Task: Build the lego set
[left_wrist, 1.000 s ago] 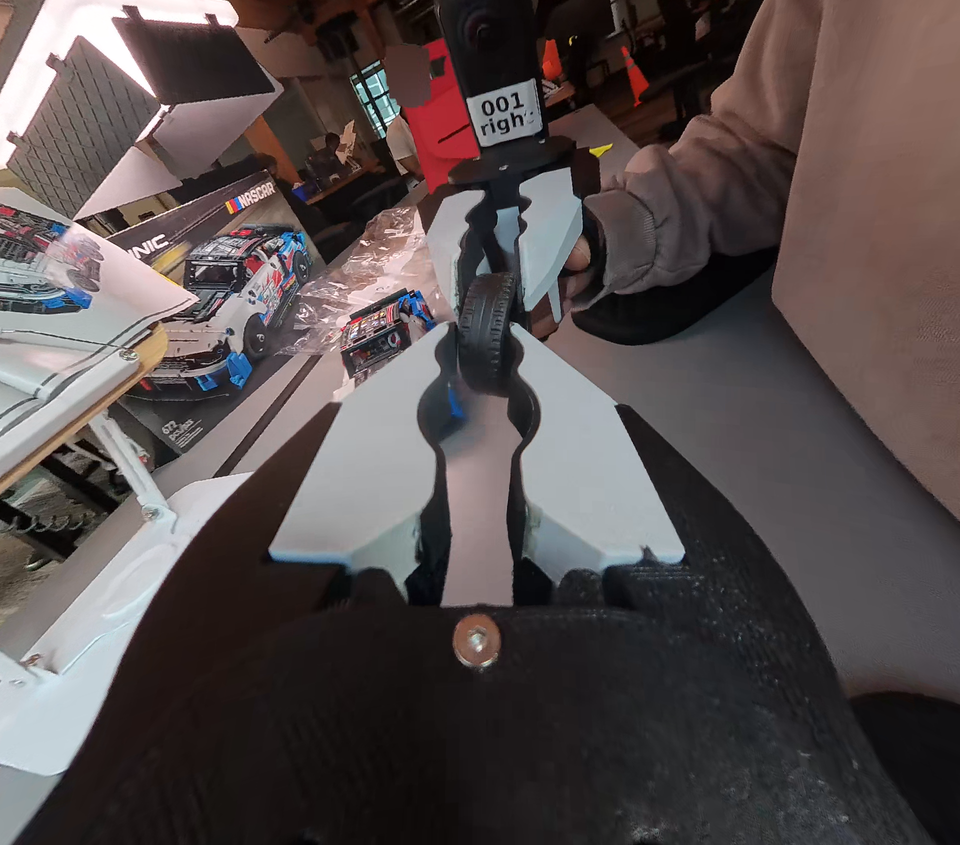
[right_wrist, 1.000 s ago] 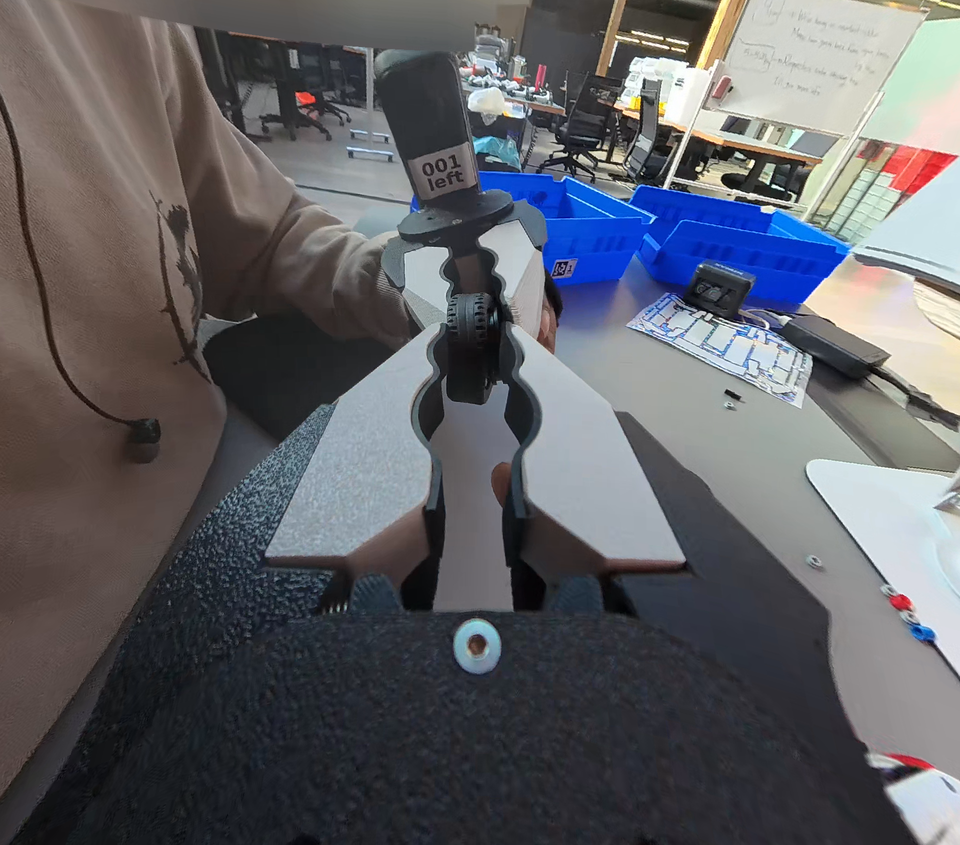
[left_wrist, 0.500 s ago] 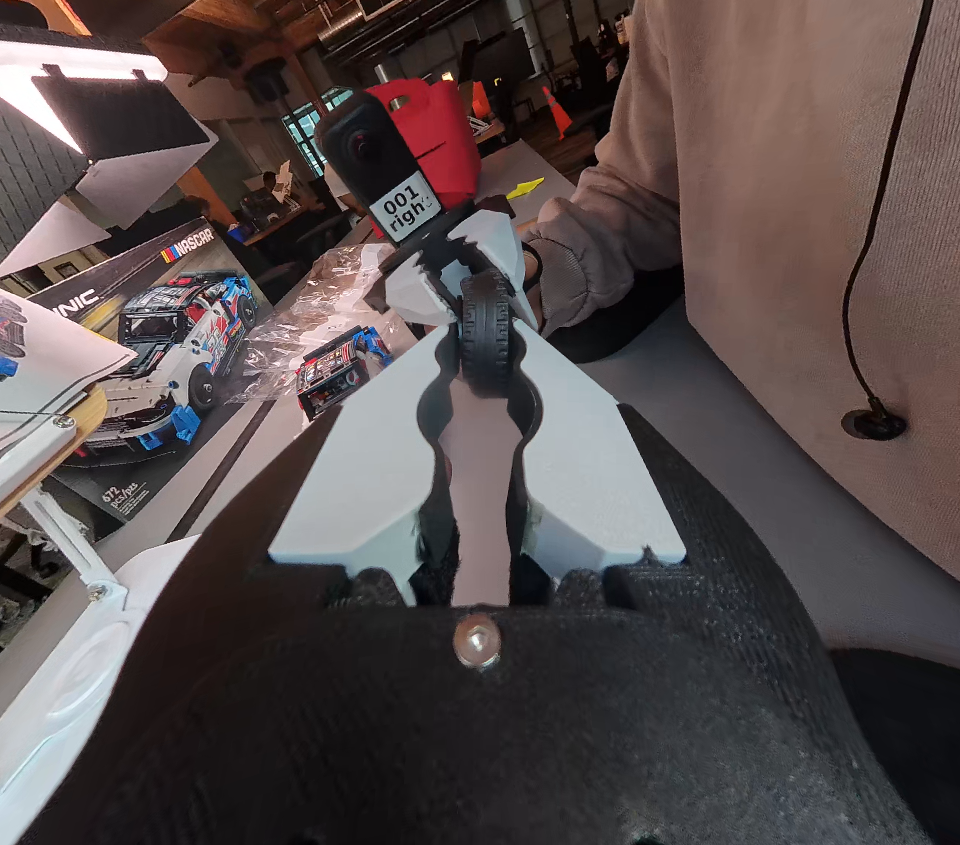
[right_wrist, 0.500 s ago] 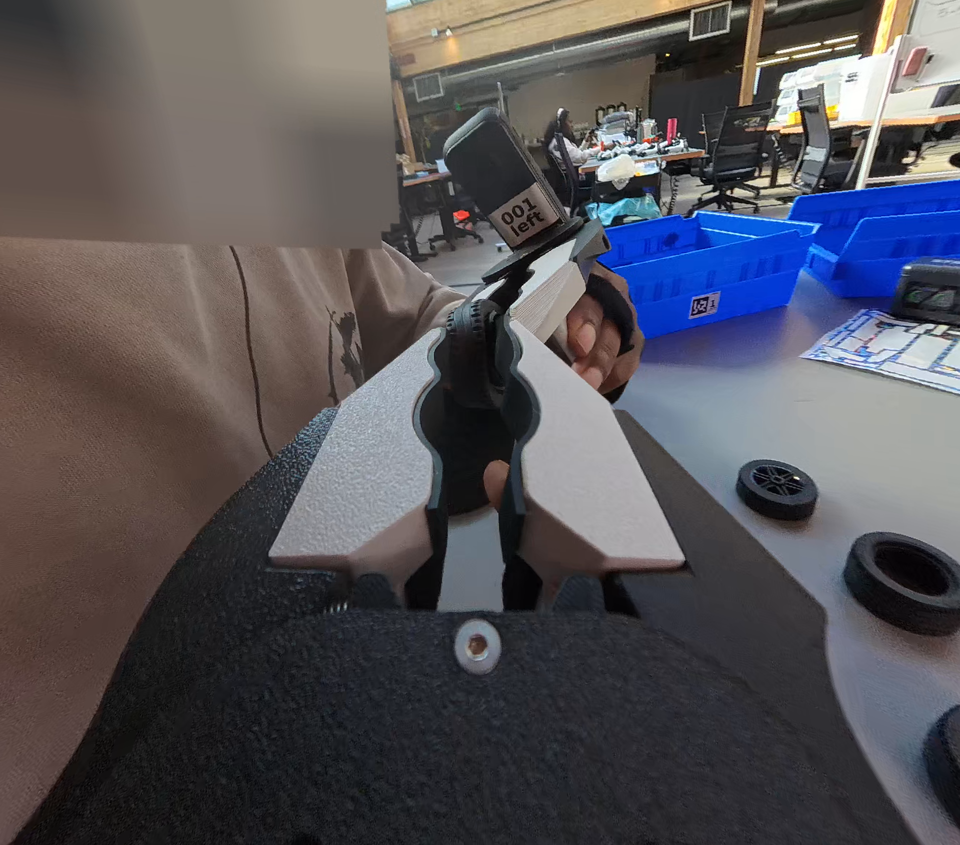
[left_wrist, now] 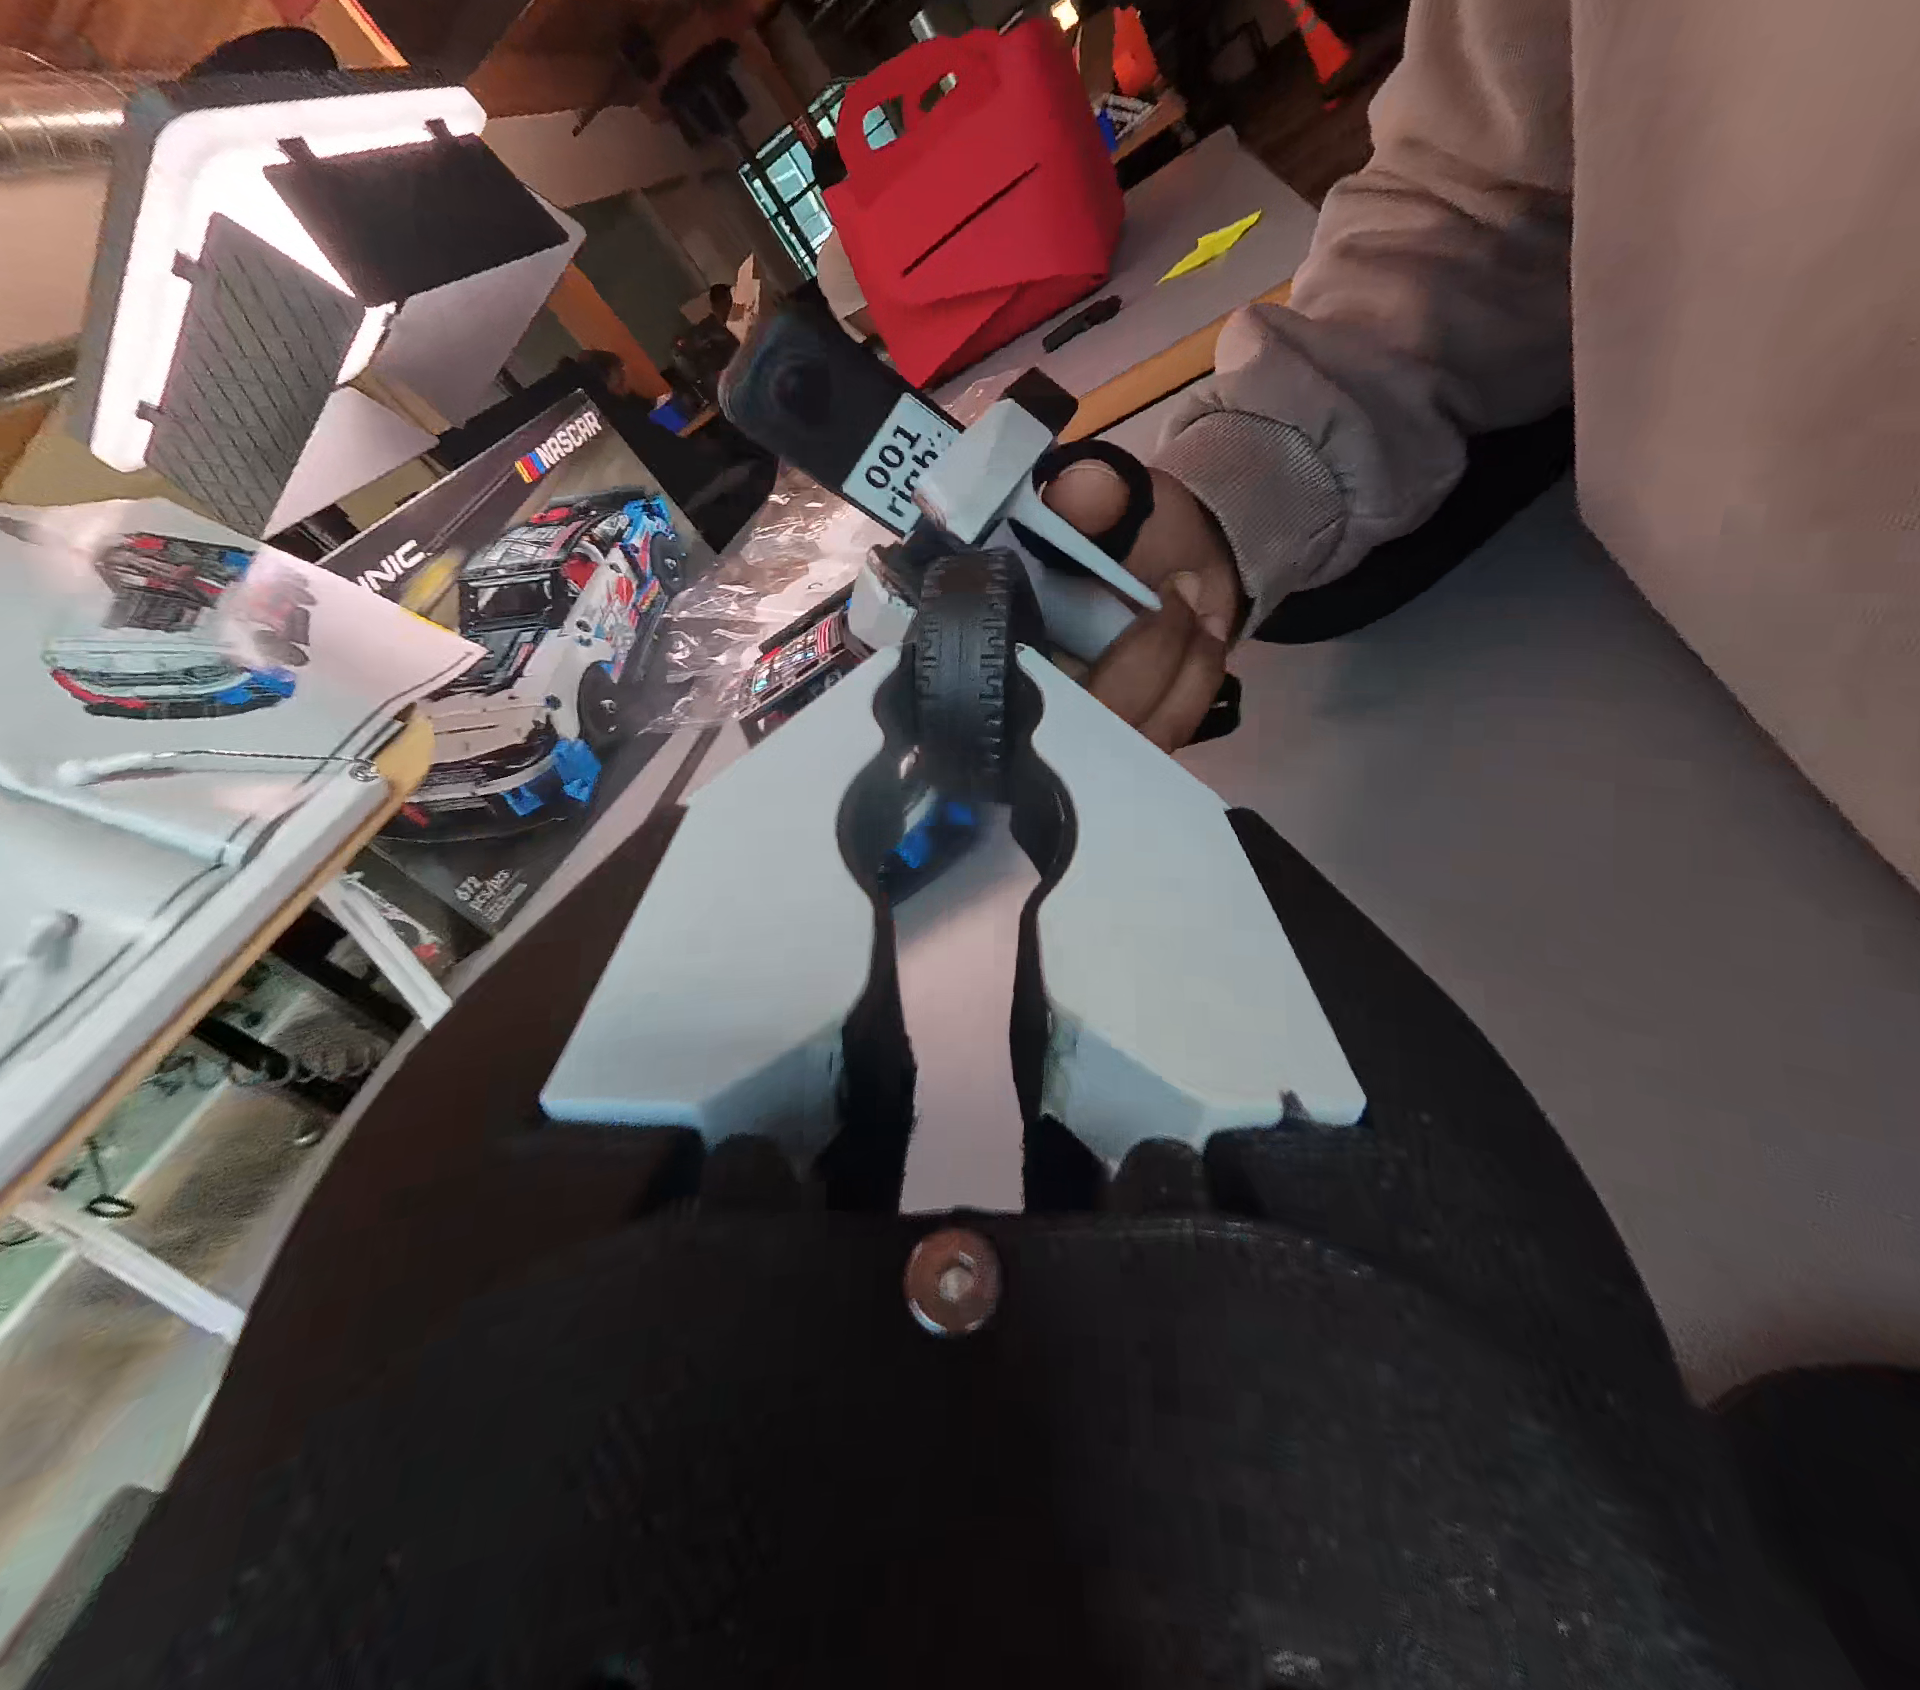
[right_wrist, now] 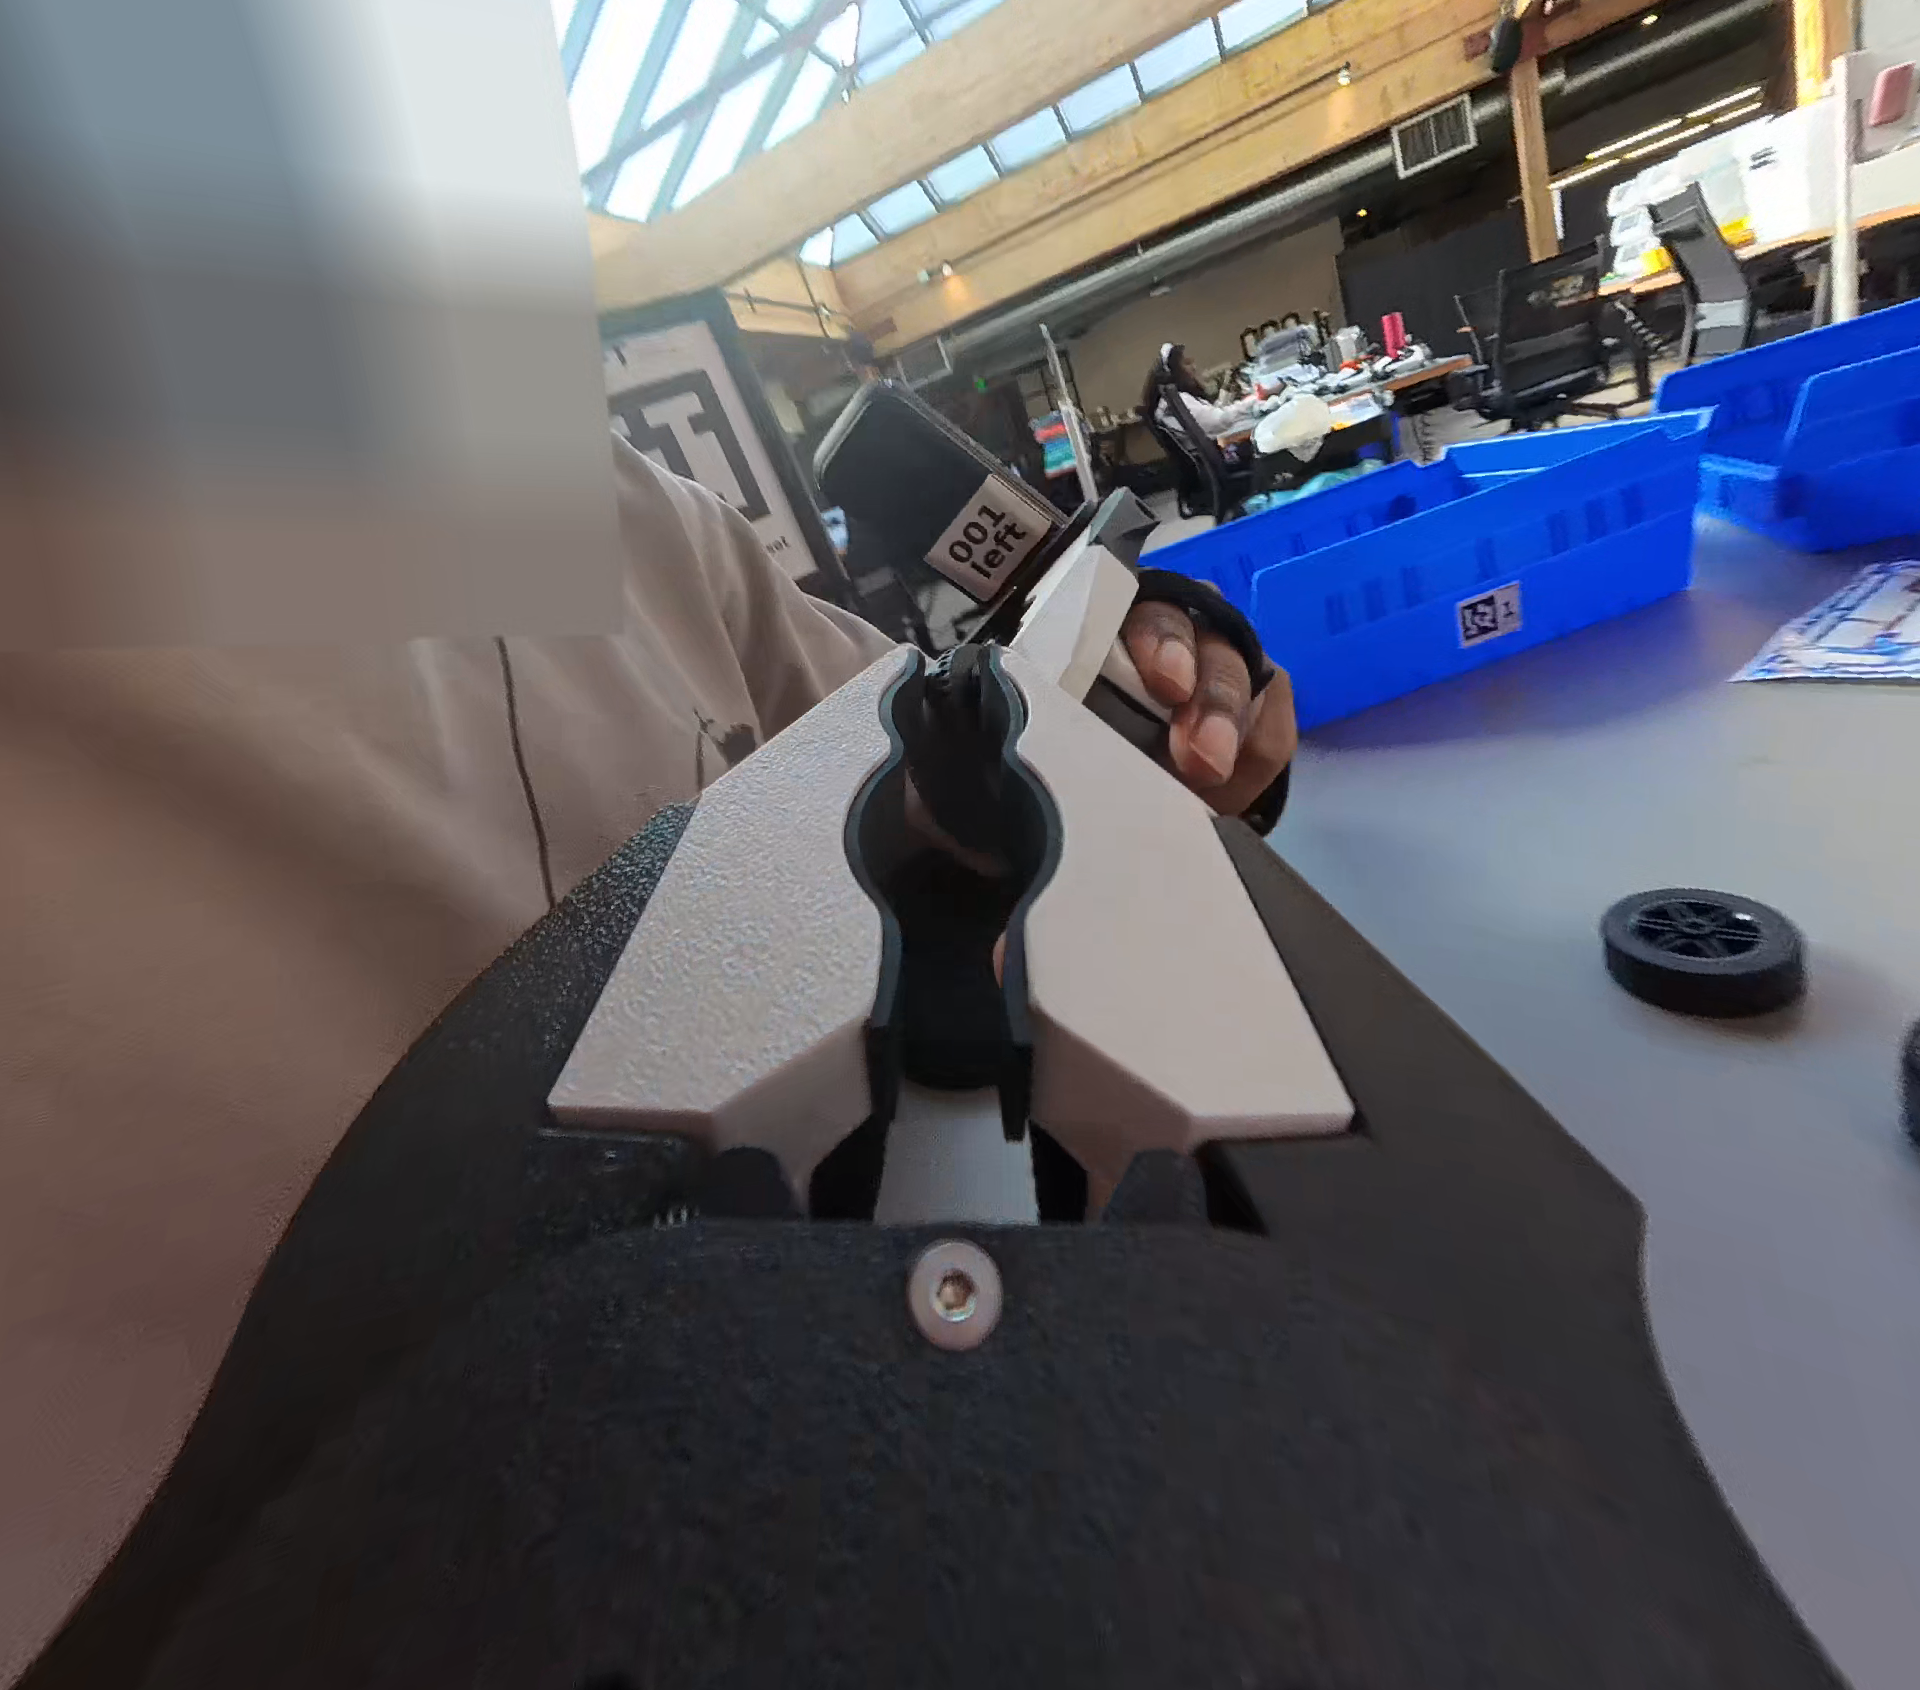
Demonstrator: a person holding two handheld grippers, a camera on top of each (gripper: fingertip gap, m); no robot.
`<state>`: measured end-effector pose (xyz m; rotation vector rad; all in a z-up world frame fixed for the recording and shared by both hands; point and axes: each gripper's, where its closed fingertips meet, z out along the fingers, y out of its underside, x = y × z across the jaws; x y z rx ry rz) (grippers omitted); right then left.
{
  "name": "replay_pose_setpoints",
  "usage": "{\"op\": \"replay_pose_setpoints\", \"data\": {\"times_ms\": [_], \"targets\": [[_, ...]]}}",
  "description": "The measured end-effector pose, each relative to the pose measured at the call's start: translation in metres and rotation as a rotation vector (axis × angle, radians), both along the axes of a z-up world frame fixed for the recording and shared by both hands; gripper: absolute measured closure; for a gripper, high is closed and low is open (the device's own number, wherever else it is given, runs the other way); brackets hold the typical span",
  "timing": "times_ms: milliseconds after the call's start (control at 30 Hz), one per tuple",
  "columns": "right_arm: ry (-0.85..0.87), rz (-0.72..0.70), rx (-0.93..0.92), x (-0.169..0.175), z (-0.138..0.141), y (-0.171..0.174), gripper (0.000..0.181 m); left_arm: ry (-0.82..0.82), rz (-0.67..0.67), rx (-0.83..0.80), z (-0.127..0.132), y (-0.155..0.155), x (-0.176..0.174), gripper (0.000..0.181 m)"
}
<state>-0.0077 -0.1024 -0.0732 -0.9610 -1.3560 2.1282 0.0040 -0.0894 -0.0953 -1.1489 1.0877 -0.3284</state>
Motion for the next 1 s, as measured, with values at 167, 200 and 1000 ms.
{"op": "replay_pose_setpoints", "data": {"times_ms": [167, 200, 1000], "targets": [[-0.029, -0.207, 0.359, -0.004, -0.011, 0.009, 0.165, 0.022, 0.041, -0.063, -0.011, 0.010, -0.004, 0.168], [-0.039, -0.237, 0.433, -0.005, -0.013, 0.010, 0.163, 0.032, 0.050, -0.073, -0.013, 0.012, -0.005, 0.168], [-0.143, -0.331, 0.140, -0.017, -0.015, 0.056, 0.141, -0.572, -0.051, -0.654, -0.007, 0.046, -0.032, 0.168]]}}
